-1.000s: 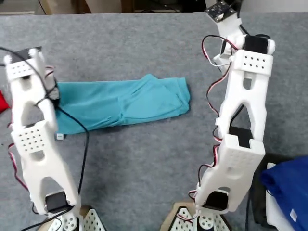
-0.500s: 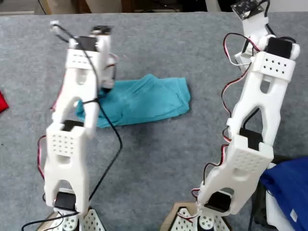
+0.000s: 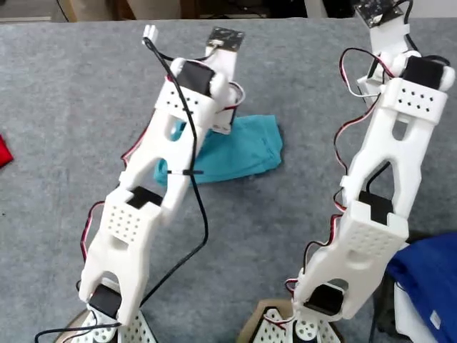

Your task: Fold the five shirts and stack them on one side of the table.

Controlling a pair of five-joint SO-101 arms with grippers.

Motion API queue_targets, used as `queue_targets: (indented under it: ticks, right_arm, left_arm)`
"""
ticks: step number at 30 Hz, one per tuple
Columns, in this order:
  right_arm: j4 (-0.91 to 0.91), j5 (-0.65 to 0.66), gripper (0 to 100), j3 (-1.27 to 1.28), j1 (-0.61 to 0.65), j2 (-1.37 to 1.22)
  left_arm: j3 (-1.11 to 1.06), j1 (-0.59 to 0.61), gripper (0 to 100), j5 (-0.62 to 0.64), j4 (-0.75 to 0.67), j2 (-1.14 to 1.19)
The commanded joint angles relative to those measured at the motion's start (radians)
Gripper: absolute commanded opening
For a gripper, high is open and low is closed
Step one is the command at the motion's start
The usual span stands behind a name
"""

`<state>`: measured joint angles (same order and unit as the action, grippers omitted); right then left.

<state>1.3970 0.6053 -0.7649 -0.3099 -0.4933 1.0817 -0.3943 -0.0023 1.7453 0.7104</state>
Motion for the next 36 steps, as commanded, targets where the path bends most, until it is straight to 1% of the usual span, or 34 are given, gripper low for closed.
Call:
queue_targets:
  ticks: [1,6,12,19,25,30,32,36]
  right_arm:
    - [-0.018,-0.003,5.1,-0.05,-0.018,0.082]
    - [-0.018,-0.003,5.1,-0.05,-0.018,0.082]
    - [-0.018,0.02,5.1,-0.05,-0.018,0.082]
    - [-0.018,0.025,5.1,-0.05,-0.018,0.079]
    - [-0.018,0.025,5.1,-0.05,-0.018,0.077]
    - [-0.018,0.025,5.1,-0.045,-0.018,0.077]
    - [-0.018,0.025,5.1,-0.045,-0.018,0.077]
    - [-0.018,0.025,5.1,-0.045,-0.018,0.077]
  left_arm:
    - [0.046,-0.038,2,0.038,-0.044,-0.067]
    - [0.043,-0.081,2,0.104,-0.12,-0.067]
    - [0.043,-0.143,2,0.14,-0.207,-0.038]
    - [0.069,-0.193,2,0.193,-0.209,0.056]
    - [0.123,-0.213,2,0.195,-0.209,0.062]
    - [0.115,-0.21,2,0.195,-0.209,0.062]
    - [0.115,-0.209,5,0.195,-0.204,0.062]
    - [0.124,-0.19,19,0.195,-0.187,0.053]
